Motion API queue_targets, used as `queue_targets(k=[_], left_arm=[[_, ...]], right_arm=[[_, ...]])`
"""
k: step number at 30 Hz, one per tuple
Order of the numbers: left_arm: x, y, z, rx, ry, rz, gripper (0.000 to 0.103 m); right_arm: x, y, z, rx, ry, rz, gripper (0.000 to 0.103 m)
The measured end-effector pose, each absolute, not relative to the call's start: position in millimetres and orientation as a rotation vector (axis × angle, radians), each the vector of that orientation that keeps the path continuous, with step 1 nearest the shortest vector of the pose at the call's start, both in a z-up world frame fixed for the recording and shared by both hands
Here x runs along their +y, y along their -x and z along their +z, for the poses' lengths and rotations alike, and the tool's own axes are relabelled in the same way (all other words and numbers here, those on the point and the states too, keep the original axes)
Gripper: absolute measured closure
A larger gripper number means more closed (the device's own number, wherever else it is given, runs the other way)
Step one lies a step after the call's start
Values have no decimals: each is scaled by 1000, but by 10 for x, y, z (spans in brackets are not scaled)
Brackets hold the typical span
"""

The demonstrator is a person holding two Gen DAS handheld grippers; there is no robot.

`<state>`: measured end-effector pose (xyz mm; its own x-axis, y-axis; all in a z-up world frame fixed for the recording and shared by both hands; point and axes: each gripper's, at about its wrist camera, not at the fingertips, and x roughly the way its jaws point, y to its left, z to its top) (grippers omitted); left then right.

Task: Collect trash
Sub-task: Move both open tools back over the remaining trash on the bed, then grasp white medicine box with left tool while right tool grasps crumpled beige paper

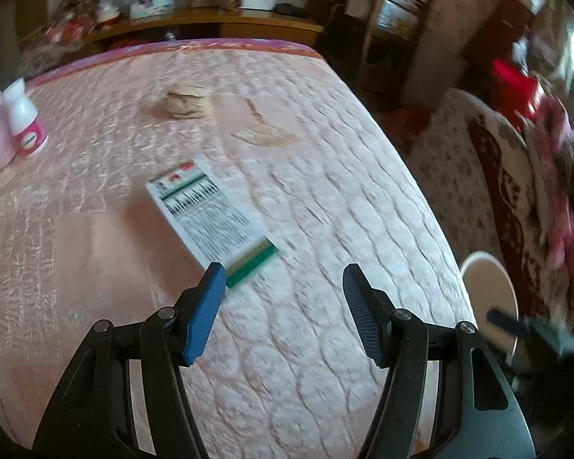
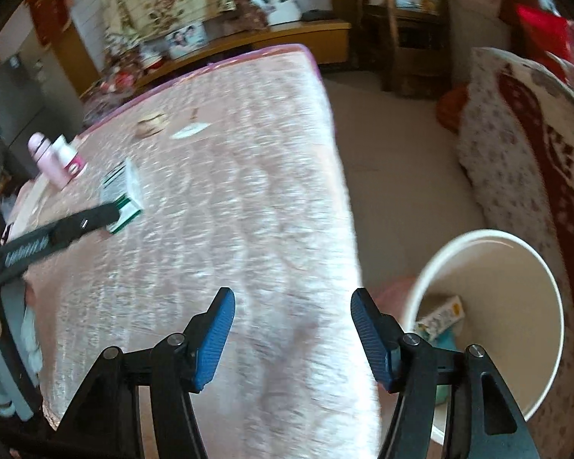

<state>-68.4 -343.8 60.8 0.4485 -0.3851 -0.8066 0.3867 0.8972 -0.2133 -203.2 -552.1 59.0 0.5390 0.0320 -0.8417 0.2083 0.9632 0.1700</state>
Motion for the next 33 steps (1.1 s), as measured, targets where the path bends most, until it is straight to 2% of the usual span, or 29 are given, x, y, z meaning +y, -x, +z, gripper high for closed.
queue_targets(k=[6, 21, 33], left_arm=[[-3325, 310, 521, 1035, 87, -359, 41], [-3387, -53, 278, 1083, 57, -275, 36], [-2828, -38, 372, 1037, 41, -310, 43]], right_arm=[[-5390, 1976, 558, 1007, -249, -74, 42], [-5342, 1701, 432, 1029, -262, -33, 41], [-4881, 1144, 392, 1020, -213, 53, 41]])
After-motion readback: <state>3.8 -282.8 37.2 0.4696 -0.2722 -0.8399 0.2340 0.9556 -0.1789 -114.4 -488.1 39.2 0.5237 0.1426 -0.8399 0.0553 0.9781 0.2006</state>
